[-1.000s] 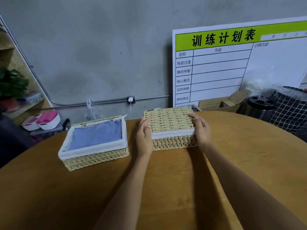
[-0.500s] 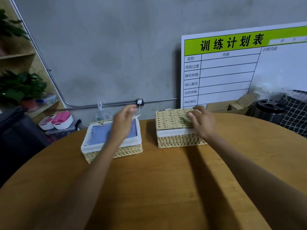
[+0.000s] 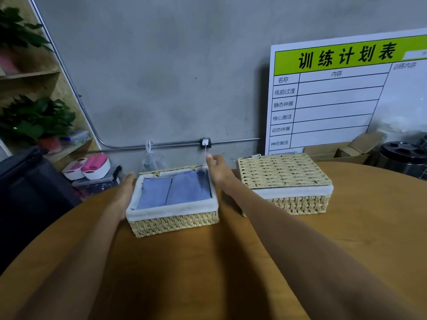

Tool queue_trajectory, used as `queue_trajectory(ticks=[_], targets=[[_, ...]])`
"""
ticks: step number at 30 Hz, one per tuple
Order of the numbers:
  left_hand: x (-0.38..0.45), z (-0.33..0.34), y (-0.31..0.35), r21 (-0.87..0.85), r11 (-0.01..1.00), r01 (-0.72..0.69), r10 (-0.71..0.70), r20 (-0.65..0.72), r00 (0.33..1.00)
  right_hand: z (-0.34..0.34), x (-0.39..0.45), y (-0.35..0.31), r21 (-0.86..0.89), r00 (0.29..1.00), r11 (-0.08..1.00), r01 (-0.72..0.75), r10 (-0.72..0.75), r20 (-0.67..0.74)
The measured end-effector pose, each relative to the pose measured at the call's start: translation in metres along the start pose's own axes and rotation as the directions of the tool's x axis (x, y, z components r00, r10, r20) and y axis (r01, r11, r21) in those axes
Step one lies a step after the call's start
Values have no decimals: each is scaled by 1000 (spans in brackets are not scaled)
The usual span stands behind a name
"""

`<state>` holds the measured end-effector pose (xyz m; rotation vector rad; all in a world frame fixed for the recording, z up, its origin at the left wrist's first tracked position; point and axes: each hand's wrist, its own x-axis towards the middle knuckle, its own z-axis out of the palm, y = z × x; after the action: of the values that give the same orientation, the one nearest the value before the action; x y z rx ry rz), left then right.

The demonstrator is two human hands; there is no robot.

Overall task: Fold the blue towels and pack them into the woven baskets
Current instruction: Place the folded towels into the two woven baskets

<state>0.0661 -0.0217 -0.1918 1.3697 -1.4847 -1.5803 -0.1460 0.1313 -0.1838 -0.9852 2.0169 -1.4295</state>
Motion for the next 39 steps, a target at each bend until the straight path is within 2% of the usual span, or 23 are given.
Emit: queue_trajectory(ticks=[4,9,14,17,19,21,25,28,30,35,39], targets=[[14,6,-1,18,1000,-3,3,18,1000,16,13,7,144,998,988,-57,59,-10],[29,6,-6,135,955,-263,265,4,964,15,17,11,197,1000,980,-25,23,9],[29,7,-9,148,892,-427,439,-61,896,11,11,11,245,998,967,68,-62,-31],[31,6,-12,-21,884,-468,460,-149,875,10,10,11,374,990,920,117,-80,-113],[29,6,-8,-301,868,-394,348,-198,916,8,6,5,492,984,860,138,-63,-165],[25,2,-6,-477,825,-303,258,-160,953,4,1,-4,533,984,835,136,-54,-167],[1,-6,-13,-434,857,-278,296,-25,955,-6,-16,-8,349,988,925,153,-136,-71],[-15,-6,-26,-347,903,-254,303,96,948,-8,-33,0,188,989,975,117,-131,65],[-19,-3,-40,-312,921,-233,293,161,942,-4,-43,6,120,987,987,108,-121,106],[-12,-5,-49,-225,944,-241,280,159,947,-1,-49,11,-153,981,972,179,-165,102],[-1,8,-36,-88,956,-279,289,151,945,-8,-45,9,-363,989,921,145,-124,81]])
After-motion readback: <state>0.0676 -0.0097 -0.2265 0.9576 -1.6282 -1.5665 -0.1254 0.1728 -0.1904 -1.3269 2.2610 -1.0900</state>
